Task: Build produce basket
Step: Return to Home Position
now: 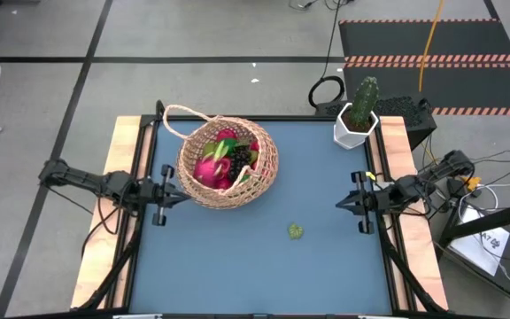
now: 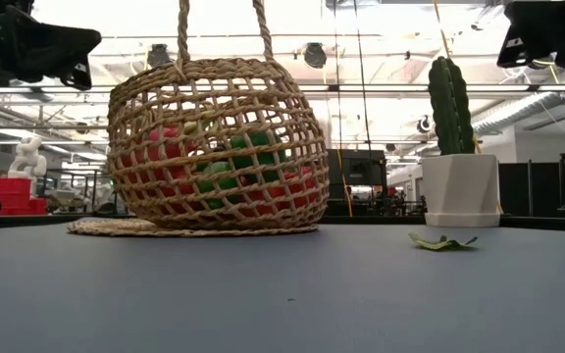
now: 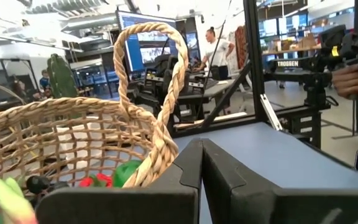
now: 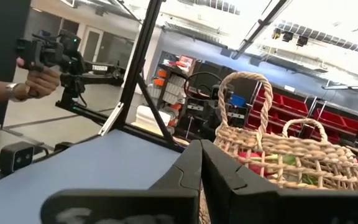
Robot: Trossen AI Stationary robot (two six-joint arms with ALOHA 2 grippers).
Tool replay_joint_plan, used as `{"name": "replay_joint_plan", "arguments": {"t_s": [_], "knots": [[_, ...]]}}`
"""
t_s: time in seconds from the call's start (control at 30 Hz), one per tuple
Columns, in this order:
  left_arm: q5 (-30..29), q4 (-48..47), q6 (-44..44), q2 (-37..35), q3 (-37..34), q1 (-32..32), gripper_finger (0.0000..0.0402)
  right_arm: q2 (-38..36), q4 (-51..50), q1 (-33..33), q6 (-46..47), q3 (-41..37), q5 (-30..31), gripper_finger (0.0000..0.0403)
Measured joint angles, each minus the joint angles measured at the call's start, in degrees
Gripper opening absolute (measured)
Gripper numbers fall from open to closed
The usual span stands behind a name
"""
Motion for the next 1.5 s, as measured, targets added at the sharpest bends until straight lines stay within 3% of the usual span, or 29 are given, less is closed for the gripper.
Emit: {"name": "replay_joint_plan", "arguments": {"t_s": [0.3,0.8,1.17,1.5], "knots": [[0.00,-8.08,1.12,-7.26,0.00,3.50,0.0010,-4.49,-4.57,0.00,0.95,0.00,0.02,0.0000],[6.02,-10.48,-0.39,-7.24,0.02,12.01,0.0010,-4.61,-8.29,0.00,3.10,0.00,-0.09,0.0000],[6.25,-11.35,-0.78,-7.24,0.02,13.14,0.0010,-4.57,-9.19,-0.54,2.88,0.00,-1.64,0.0000],[6.23,-11.16,-0.89,-7.24,0.02,13.14,0.0010,-4.46,-9.19,-6.70,5.47,0.00,-4.61,0.0000]]}}
